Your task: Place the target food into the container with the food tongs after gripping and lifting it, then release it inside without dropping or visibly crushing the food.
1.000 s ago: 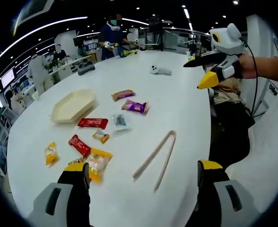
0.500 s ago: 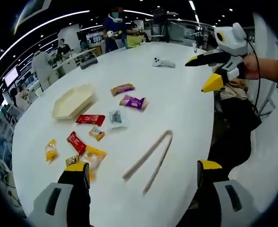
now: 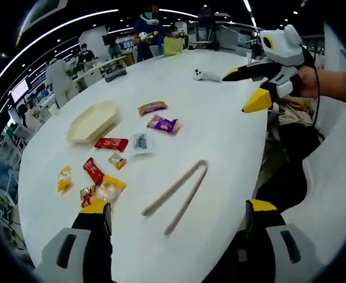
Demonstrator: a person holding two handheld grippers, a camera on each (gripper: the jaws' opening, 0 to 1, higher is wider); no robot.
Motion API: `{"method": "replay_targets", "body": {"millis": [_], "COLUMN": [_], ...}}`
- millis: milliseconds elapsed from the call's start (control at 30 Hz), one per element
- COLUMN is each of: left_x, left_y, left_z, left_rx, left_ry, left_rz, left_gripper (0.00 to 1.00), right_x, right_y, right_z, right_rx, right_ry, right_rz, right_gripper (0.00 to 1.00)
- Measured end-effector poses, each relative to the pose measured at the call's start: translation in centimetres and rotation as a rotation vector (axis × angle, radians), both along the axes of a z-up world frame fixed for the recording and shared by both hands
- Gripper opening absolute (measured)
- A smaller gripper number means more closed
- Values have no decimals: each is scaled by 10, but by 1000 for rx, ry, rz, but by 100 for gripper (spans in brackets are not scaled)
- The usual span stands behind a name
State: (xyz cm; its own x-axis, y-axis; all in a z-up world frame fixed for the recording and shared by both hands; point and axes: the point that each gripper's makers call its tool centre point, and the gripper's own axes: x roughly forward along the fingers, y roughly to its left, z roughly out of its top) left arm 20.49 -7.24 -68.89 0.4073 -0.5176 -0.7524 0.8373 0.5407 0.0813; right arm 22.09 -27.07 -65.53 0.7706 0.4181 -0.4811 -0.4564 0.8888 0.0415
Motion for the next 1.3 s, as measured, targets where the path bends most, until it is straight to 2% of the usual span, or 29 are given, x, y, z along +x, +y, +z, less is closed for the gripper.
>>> {"method": "replay_targets", "body": {"millis": [133,200,300,400,467,533,600,667,733,800,833,867,933,967,1033,1133,1200,1300], "left_x": [3,2,1,1,2,-1,1,1,0,-6,-10,-12,-17,-18,-20,-20,-19,-16], "left_y": [3,2,2,2,2,4,0,5,8,9,9,8,12,12,10,13,18,20], "left_z": [-1,-2,-1,-4,-5,-5,-1,-8,-11,-9,-8,-8,-15,-15,-15,-18,-23,-23], "left_rx": [0,-4,-10,-21,-31,-30,-64,-53,-59,-89,-96,-108,-90,-94,-135,-150,-128,-144], "left_ry": [0,12,13,21,16,31,1,12,16,32,37,28,45,47,56,53,57,69], "left_rz": [2,-7,-29,-47,-66,-76,-96,-100,-106,-114,-132,-160,-202,-213,-241,-277,-276,-264], "left_gripper": [95,95,95,95,95,94,95,94,93,93,93,93,93,92,91,88,86,84], "right_x": [7,8,4,-4,-6,-10,-9,-14,-17,-21,-21,-22,-27,-28,-30,-38,-43,-47], "right_y": [2,-1,2,3,2,-1,6,13,16,19,22,24,23,24,25,25,30,30], "right_z": [-7,-4,0,-4,-4,-6,3,-2,-1,4,13,13,10,12,14,11,10,6], "right_rx": [-23,-28,9,-37,-25,-2,50,17,-31,-20,23,28,0,-12,-15,-30,-12,-35], "right_ry": [-1,-2,-2,8,10,47,11,44,43,64,37,37,69,60,46,58,65,70], "right_rz": [3,-25,-45,-42,-60,-119,-151,-134,-148,-188,-224,-229,-260,-264,-287,-323,-326,-325], "right_gripper": [88,88,88,88,88,87,87,87,87,87,87,87,87,87,87,86,87,86]}}
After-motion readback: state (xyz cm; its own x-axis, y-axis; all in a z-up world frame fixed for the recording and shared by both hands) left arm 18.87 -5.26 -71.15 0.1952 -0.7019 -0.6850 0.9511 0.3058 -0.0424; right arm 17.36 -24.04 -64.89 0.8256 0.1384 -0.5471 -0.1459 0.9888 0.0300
